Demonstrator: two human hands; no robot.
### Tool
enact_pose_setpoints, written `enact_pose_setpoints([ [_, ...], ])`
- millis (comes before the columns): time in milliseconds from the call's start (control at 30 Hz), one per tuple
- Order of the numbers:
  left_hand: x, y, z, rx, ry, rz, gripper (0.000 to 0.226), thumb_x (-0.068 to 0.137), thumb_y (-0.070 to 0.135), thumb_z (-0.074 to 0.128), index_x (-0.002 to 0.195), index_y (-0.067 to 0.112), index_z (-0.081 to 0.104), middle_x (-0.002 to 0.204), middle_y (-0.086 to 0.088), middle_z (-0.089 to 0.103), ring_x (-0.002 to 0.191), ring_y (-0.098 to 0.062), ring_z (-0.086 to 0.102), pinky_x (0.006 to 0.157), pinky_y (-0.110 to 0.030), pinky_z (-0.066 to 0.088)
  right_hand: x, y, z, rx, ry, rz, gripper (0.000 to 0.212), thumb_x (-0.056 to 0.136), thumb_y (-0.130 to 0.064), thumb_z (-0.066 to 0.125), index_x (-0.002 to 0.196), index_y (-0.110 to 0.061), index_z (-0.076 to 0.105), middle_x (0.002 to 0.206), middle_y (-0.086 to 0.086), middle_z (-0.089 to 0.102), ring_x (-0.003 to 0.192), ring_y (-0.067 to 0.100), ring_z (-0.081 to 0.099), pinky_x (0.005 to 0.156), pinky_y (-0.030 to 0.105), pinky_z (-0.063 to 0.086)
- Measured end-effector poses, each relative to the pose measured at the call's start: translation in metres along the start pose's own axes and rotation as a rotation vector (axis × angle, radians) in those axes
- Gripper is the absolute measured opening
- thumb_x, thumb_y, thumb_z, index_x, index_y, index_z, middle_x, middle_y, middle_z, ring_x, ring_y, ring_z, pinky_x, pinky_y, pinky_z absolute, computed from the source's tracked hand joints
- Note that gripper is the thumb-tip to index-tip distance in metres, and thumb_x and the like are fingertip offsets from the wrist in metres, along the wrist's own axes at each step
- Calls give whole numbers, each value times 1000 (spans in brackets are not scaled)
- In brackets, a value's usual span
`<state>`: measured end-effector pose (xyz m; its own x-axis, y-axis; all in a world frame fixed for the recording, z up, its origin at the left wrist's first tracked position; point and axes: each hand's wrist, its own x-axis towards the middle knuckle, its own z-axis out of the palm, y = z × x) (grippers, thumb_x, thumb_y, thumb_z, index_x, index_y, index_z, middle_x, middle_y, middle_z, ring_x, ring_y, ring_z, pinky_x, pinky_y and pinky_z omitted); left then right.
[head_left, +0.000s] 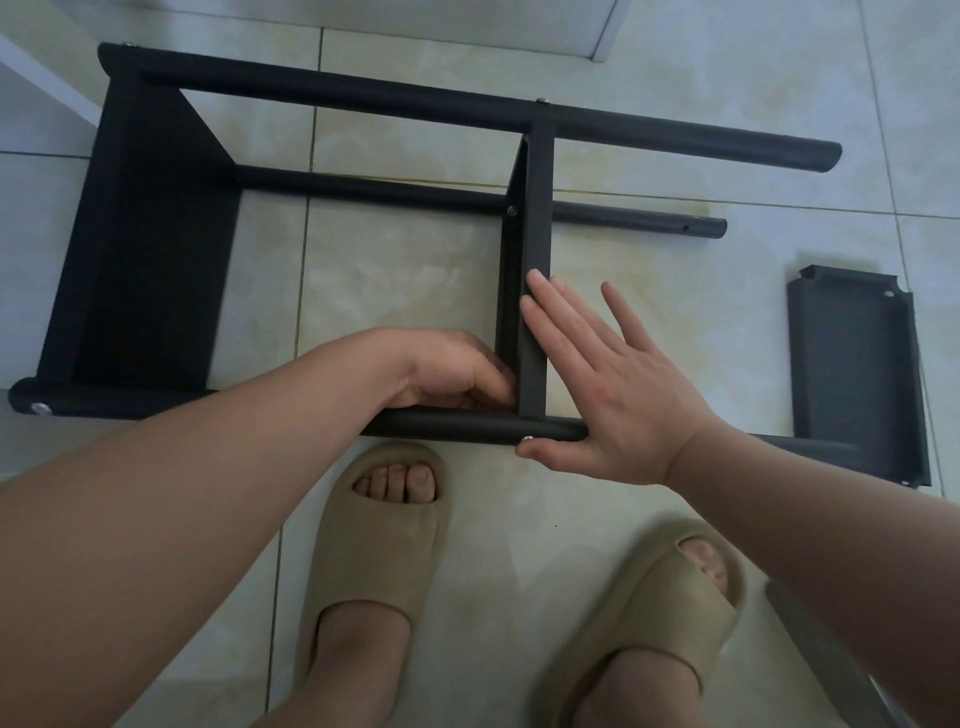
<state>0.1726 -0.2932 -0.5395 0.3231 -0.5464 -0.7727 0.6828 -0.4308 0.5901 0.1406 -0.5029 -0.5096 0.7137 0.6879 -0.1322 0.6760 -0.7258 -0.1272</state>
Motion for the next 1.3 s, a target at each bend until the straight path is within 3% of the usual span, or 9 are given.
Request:
enact_pose_setpoints([
  [133,-1,1,0,-60,-64,-29,25,89,0,57,79,9,78,84,-11,73,78,-21,70,87,-36,52,0,0,0,19,-8,-1,109,86,-78,39,160,-2,14,169,11,3,157,25,6,125,55,12],
  [300,2,-1,1,20,22,8,15,89,5,63,98,4,74,94,-13,76,89,-24,71,93,-39,54,0,0,0,37,-16,2,109,86,-78,39,161,-3,14,170,10,2,157,25,5,125,55,14],
  [500,1,-1,-2,-7,-24,-3,20,87,0,61,81,9,77,87,-13,74,81,-22,71,89,-37,53,0,1,0,59,-19,6,110,86,-79,40,161,-4,13,170,9,2,157,24,3,125,54,14],
  [600,0,0,-1,-42,-62,-18,21,89,-1,57,86,6,76,88,-13,73,83,-24,70,90,-38,52,0,1,1,62,-15,8,110,86,-79,40,161,-4,13,170,9,2,157,24,4,125,54,14],
  [733,1,1,2,20,12,-8,20,90,6,62,106,-1,72,104,-19,73,98,-31,68,105,-47,48,0,0,1,62,-15,8,109,86,-79,40,161,-4,13,170,9,3,157,24,4,125,54,14],
  [900,1,1,2,93,50,18,13,88,2,62,91,4,74,91,-16,73,86,-26,68,98,-46,51,0,0,0,54,-14,8,109,86,-78,39,161,-3,14,170,9,3,157,24,5,125,55,13],
  [1033,-1,1,0,9,-2,4,16,89,-2,59,87,4,74,84,-13,72,78,-22,69,87,-37,52,0,0,0,49,-14,9,109,85,-79,39,161,-3,14,170,9,4,157,24,5,125,55,13],
  [1100,-1,2,0,-34,-26,-16,18,89,-2,56,86,4,73,84,-13,72,79,-23,68,91,-40,50,0,0,0,47,-11,9,109,86,-78,40,161,-3,15,170,10,4,157,25,6,125,55,13],
  [1300,0,2,4,57,29,-3,22,91,5,62,110,-3,70,107,-23,72,97,-32,67,104,-50,48,0,0,0,51,-7,7,109,86,-78,41,161,-3,15,170,10,4,157,25,6,125,55,14],
])
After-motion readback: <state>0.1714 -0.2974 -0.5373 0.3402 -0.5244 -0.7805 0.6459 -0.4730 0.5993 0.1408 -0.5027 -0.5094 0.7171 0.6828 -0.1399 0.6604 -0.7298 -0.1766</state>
